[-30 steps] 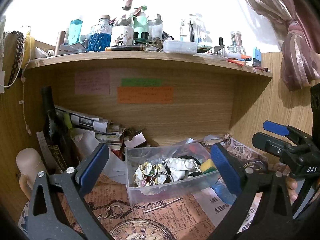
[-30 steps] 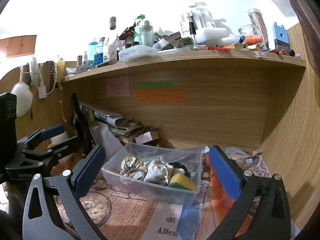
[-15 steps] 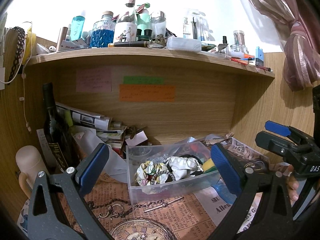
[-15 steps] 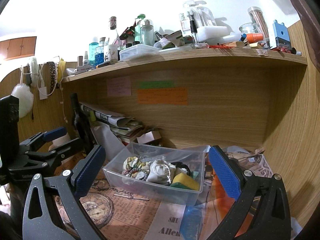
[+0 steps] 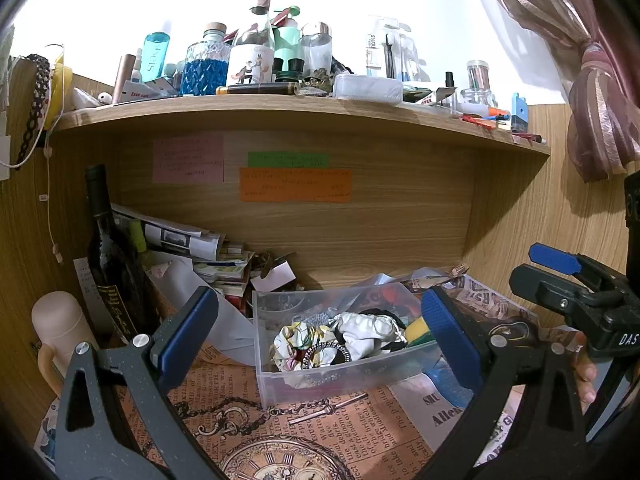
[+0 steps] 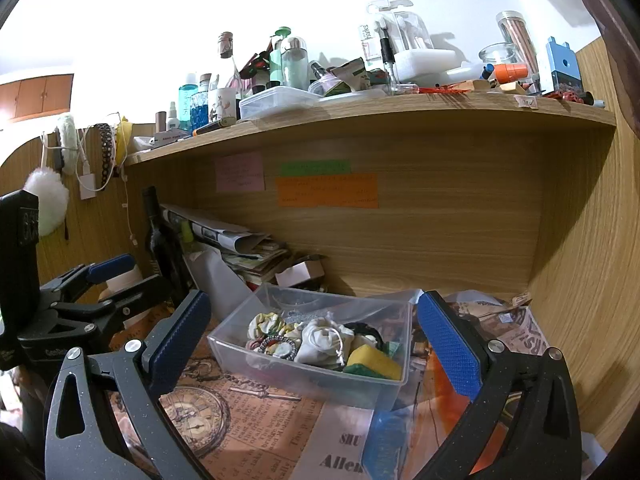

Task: Organize soft objects

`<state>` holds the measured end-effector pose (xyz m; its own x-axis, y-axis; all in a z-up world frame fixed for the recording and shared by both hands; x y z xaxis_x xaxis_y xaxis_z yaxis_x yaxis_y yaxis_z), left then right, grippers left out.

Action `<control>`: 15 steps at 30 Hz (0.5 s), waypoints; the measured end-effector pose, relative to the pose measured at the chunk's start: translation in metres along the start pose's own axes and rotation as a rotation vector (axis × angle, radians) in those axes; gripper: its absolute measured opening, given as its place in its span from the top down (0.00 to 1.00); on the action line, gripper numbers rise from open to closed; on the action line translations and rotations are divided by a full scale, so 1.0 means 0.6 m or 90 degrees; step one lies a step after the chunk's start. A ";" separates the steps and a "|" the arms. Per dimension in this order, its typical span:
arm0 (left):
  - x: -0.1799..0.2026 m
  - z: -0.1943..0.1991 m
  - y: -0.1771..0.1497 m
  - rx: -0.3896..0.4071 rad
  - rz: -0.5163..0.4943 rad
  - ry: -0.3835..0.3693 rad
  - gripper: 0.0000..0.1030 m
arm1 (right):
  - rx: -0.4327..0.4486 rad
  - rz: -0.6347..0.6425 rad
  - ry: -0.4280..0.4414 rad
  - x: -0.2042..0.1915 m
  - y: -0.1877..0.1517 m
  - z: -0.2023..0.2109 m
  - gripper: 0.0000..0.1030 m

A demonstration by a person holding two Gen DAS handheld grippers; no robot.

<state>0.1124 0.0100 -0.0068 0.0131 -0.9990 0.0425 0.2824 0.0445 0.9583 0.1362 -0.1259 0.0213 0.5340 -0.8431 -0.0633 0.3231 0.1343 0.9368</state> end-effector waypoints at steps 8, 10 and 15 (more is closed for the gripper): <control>-0.001 -0.001 -0.002 -0.003 0.000 -0.004 0.00 | 0.000 0.000 0.000 0.000 -0.001 0.000 0.00; -0.001 -0.001 -0.001 -0.002 -0.001 -0.004 0.00 | 0.000 0.000 0.000 0.001 -0.001 -0.001 0.00; -0.002 -0.002 -0.001 -0.005 0.002 -0.007 0.00 | -0.001 -0.001 0.000 0.002 -0.001 -0.001 0.00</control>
<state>0.1134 0.0109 -0.0080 0.0042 -0.9988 0.0485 0.2892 0.0476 0.9561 0.1371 -0.1267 0.0206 0.5333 -0.8435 -0.0645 0.3248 0.1338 0.9363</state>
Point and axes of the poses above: each gripper's, at about its wrist camera, not at the fingertips, and z roughly against the way its jaws point, x to its right, y to its top, the point moved 9 cm from there along -z, roughly the way its jaws point, and after that the axes turned 3 degrees about -x, right-handed, at the moved point
